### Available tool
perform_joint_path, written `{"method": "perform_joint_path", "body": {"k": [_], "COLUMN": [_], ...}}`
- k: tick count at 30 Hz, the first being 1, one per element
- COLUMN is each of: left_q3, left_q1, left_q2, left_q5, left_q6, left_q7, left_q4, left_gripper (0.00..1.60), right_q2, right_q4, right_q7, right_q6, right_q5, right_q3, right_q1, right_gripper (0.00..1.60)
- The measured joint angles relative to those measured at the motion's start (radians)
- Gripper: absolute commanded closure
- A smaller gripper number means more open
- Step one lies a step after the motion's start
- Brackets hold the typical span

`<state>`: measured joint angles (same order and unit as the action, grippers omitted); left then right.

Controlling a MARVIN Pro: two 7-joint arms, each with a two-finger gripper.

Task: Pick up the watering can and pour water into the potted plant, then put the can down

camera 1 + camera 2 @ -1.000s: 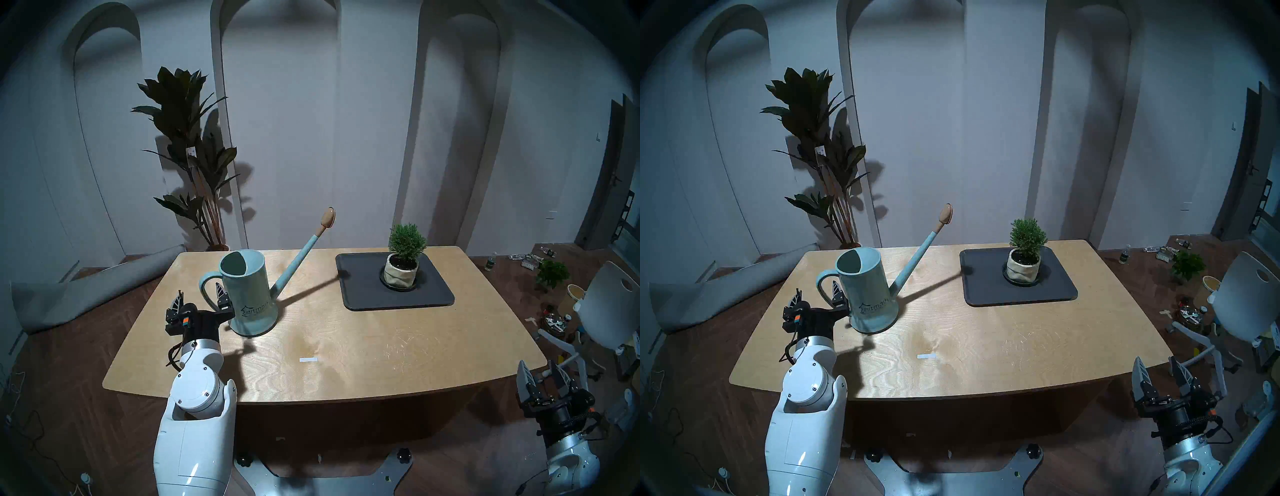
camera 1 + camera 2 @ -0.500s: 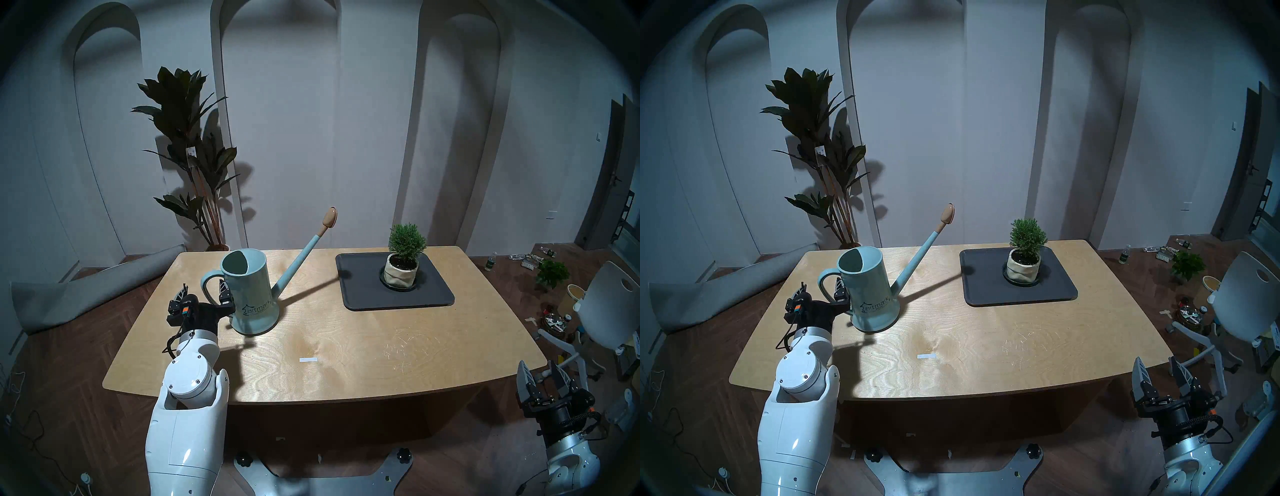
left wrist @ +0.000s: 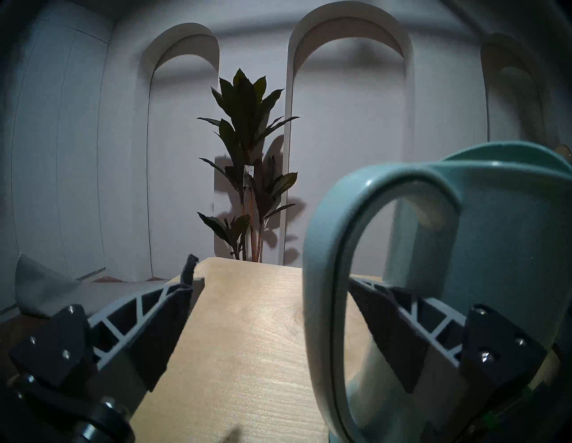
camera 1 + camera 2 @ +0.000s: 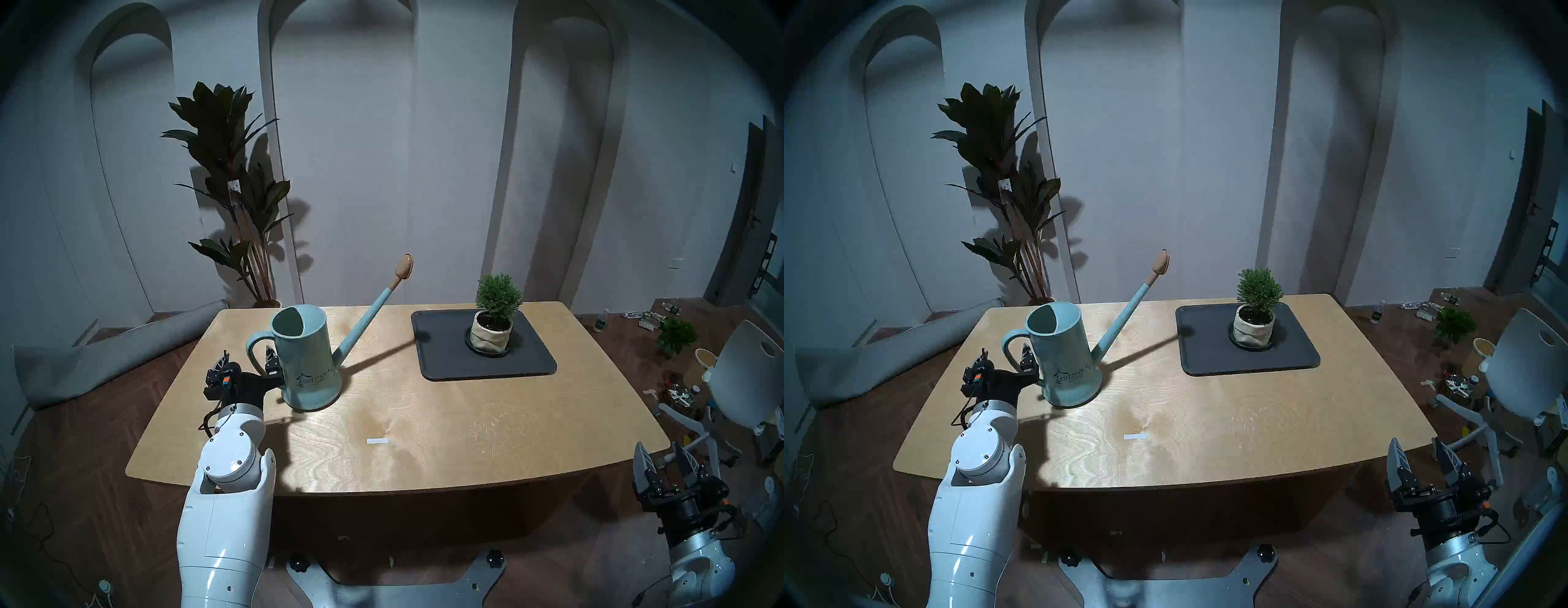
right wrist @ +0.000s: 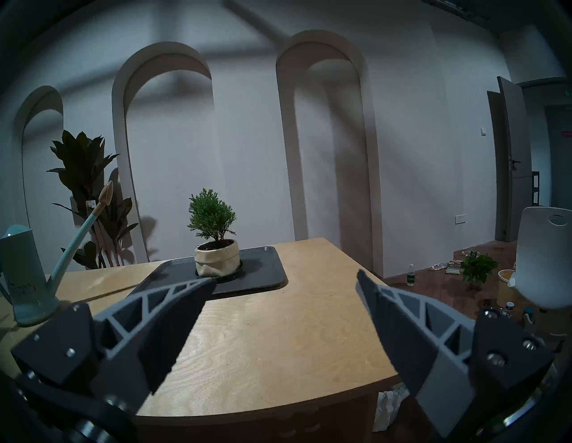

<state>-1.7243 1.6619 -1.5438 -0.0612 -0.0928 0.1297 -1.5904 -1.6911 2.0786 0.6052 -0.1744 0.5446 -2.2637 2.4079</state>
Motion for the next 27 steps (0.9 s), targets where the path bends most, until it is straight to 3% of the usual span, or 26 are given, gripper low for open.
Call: {"method": "perform_joint_path", "body": {"k": [6,8,9,11,14,27], "left_q3": [-0.001,-0.001,-0.001,-0.001,-0.001,-0.057], "left_q1": [-0.033,-0.047,-0.05,-0.063,-0.079,-0.045], "left_q2": [0.005,0.007,0.008,0.009,0.01,0.041], "left_q5": [0.007,0.007,0.007,0.006,-0.013,-0.169], "left_q6": [-0.018,-0.024,-0.025,-0.026,-0.022,0.168], "left_q7": [0.009,0.011,0.012,0.012,-0.002,-0.141], "left_q4": [0.046,0.058,0.061,0.067,0.065,-0.051], "left_gripper": [0.08,0.18,0.78,1.6,1.6,1.6], "right_q2": [-0.001,-0.001,-0.001,-0.002,-0.002,-0.004], "right_q4": [0.0,0.0,0.0,0.0,0.0,0.0], "right_q7": [0.001,0.001,0.001,0.001,0.002,0.004], "right_q6": [0.0,0.0,0.0,0.0,0.0,0.001], "right_q5": [-0.001,-0.001,-0.001,-0.001,-0.002,-0.003], "right_q3": [-0.001,-0.001,-0.001,-0.001,-0.001,-0.003], "right_q1": [-0.001,-0.001,-0.001,-0.002,-0.002,-0.004], "right_gripper": [0.0,0.0,0.0,0.0,0.0,0.0]}}
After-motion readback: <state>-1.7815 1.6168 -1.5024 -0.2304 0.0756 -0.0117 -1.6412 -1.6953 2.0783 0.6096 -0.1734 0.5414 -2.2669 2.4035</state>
